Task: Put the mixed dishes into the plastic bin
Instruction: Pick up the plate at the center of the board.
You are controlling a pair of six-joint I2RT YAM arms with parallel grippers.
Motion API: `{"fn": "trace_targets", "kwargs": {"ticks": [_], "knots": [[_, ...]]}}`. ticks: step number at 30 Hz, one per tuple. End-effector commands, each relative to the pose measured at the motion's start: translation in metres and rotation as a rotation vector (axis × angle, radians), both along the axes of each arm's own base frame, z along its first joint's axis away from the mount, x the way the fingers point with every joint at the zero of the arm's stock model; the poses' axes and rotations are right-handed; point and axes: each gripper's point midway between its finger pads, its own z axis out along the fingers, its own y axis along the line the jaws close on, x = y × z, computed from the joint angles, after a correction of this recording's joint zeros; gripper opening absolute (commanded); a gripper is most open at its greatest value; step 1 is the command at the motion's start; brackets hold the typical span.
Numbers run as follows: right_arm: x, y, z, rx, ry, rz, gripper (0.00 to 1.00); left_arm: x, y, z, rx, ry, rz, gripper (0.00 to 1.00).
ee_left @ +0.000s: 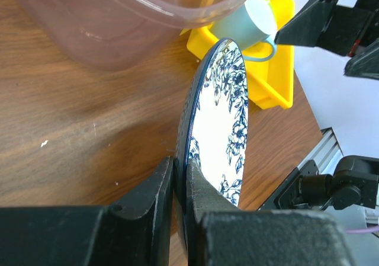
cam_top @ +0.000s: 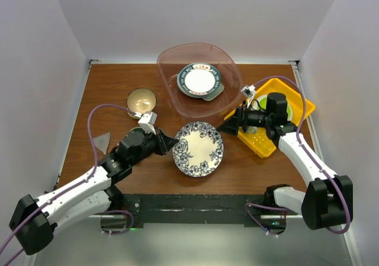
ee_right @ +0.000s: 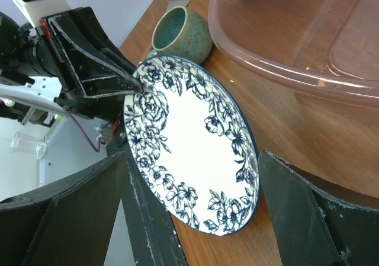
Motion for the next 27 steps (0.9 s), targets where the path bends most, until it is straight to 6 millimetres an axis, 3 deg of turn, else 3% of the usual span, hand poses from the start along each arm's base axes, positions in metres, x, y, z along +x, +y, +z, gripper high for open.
{"fn": "trace_targets", "kwargs": {"ticks": [1,27], "knots": [[0.0,0.003,0.005,0.012,-0.019,0.01,0.95,0.017,-0.011,0.106,-0.238,-0.234,0.014,0.0],[0.004,0.006,0.003,0.021,0.011,-0.004,0.9,0.028,-0.015,0.129,-0.285,-0.272,0.017,0.0]]}}
